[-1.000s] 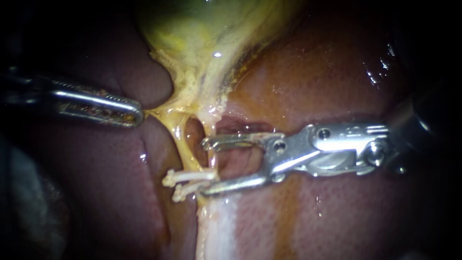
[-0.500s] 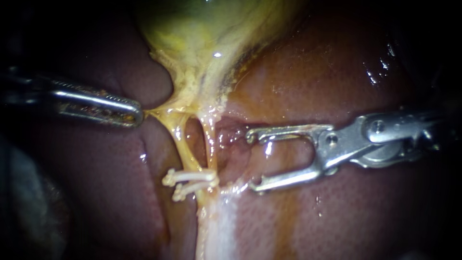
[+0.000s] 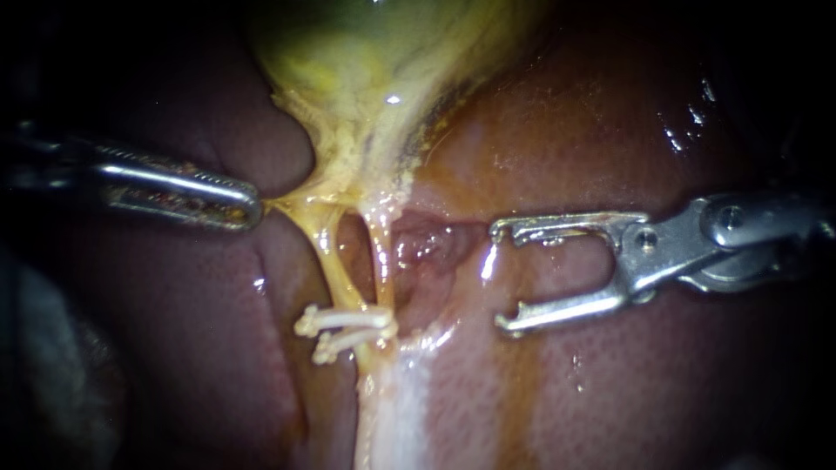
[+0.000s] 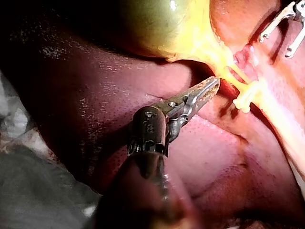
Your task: Going back second clip left tube
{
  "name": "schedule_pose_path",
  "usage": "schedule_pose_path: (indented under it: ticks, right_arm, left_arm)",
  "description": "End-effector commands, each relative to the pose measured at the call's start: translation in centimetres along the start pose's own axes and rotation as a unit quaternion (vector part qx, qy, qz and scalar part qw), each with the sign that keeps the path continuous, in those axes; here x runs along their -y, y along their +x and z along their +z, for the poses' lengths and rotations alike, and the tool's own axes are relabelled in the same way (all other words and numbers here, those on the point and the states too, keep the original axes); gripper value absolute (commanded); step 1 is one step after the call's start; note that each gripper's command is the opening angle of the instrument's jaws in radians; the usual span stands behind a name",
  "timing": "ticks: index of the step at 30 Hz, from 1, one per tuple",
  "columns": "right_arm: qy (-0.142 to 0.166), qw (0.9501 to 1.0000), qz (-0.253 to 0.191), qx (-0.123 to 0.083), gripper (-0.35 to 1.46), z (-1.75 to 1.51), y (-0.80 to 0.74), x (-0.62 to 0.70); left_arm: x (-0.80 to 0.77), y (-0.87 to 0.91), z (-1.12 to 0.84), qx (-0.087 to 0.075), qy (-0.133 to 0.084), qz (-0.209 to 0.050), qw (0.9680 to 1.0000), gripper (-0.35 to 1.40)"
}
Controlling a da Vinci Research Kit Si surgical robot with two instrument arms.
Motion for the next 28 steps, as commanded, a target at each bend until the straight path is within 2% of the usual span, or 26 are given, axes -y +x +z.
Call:
schedule_pose_path:
  ticks: [1, 10, 16, 28]
  right_arm:
    - [-0.001, 1.0, 0.001, 0.0, 0.5, -0.01, 0.01, 0.0]
    - [-0.002, 1.0, 0.002, -0.001, 0.5, -0.1, 0.02, -0.01]
    - [-0.002, 1.0, 0.002, -0.001, 0.5, -0.13, 0.01, -0.01]
    - [-0.002, 1.0, 0.002, -0.001, 0.5, -0.13, 0.01, -0.01]
  left_arm:
    - [0.0, 0.0, 0.02, 0.0, 0.0, 0.0, 1.0, -0.35]
    - [0.1, -0.07, 0.35, 0.003, -0.006, 0.003, 1.0, -0.35]
    - [0.16, -0.16, 0.49, 0.004, -0.008, 0.007, 0.9999, -0.35]
    - [0.15, -0.17, 0.52, 0.005, -0.009, 0.007, 0.9999, -0.35]
